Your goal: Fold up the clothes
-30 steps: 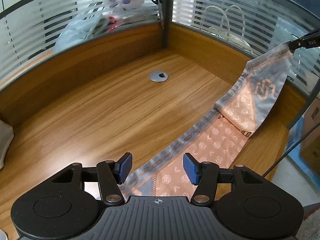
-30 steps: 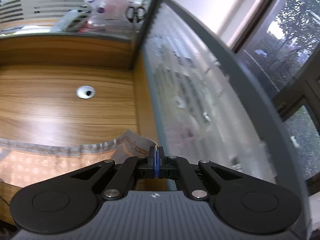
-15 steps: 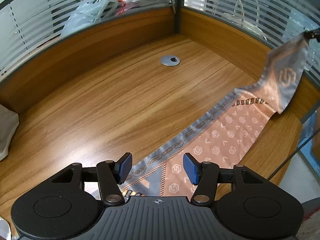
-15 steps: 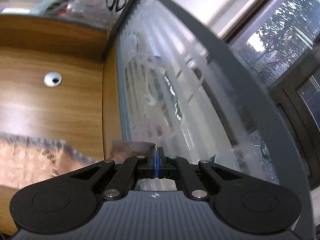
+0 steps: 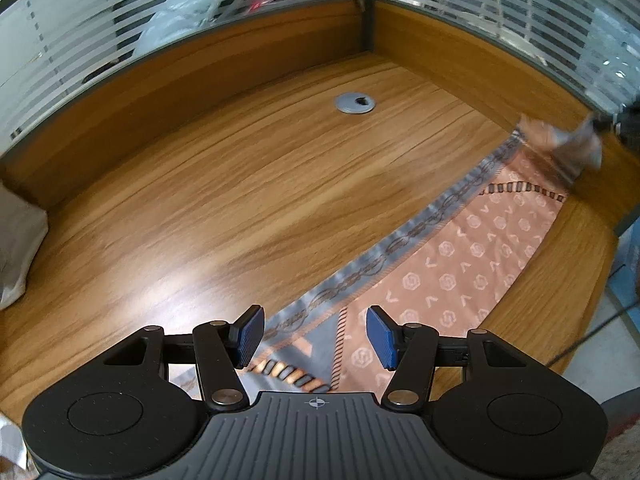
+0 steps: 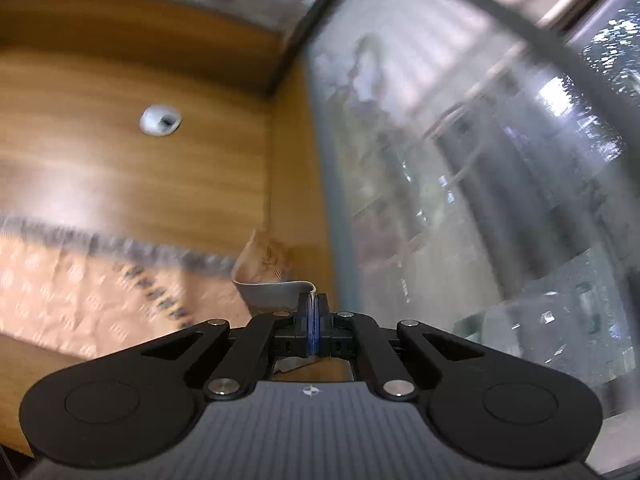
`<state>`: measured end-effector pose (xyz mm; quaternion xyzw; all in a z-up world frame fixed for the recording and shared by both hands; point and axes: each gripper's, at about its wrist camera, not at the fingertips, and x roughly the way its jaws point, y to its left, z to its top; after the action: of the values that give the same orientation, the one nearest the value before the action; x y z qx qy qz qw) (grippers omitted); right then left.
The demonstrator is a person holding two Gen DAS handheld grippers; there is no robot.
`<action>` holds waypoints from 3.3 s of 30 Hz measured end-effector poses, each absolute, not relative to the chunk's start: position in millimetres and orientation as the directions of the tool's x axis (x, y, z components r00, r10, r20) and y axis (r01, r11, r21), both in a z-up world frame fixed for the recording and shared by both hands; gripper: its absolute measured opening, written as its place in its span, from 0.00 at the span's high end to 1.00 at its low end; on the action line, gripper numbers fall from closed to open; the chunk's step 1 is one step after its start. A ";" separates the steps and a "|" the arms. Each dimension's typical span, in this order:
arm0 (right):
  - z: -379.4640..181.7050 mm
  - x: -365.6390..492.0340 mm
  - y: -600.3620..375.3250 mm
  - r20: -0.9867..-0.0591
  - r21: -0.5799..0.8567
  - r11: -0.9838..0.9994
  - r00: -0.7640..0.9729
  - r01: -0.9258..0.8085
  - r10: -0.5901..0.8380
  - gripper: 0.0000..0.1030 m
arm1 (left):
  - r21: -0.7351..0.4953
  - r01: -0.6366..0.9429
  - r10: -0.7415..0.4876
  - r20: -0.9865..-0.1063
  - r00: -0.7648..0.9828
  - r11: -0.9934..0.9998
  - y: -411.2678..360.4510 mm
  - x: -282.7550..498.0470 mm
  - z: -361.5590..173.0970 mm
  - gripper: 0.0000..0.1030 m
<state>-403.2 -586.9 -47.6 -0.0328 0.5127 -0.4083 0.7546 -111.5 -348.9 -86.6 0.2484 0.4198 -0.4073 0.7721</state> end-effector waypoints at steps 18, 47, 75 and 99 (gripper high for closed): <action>-109.5 -380.1 -560.4 -0.867 -0.282 0.763 0.185 0.581 -0.462 0.56 | 0.075 0.518 -0.210 -0.858 0.469 0.852 -238.2 -75.1 -110.4 0.42; -87.4 -182.6 -392.7 -0.924 0.090 0.801 0.349 0.591 -0.154 0.38 | -0.052 -0.025 -0.036 -0.893 0.449 0.998 125.6 12.7 -144.5 0.42; -78.4 -89.5 -260.9 -0.936 0.018 0.846 0.307 0.533 -0.174 0.37 | 0.000 -0.071 0.040 -0.830 0.556 0.998 244.2 115.2 -180.1 0.52; -75.2 -112.1 -251.9 -0.924 0.004 0.845 0.326 0.534 -0.201 0.37 | -0.220 0.394 -0.426 -0.697 0.577 0.893 117.7 38.4 -123.4 0.98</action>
<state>-112.1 -251.9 -75.2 0.1563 0.5328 -0.2302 0.7992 38.4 117.7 -123.4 -0.0205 0.3976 -0.2308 0.8878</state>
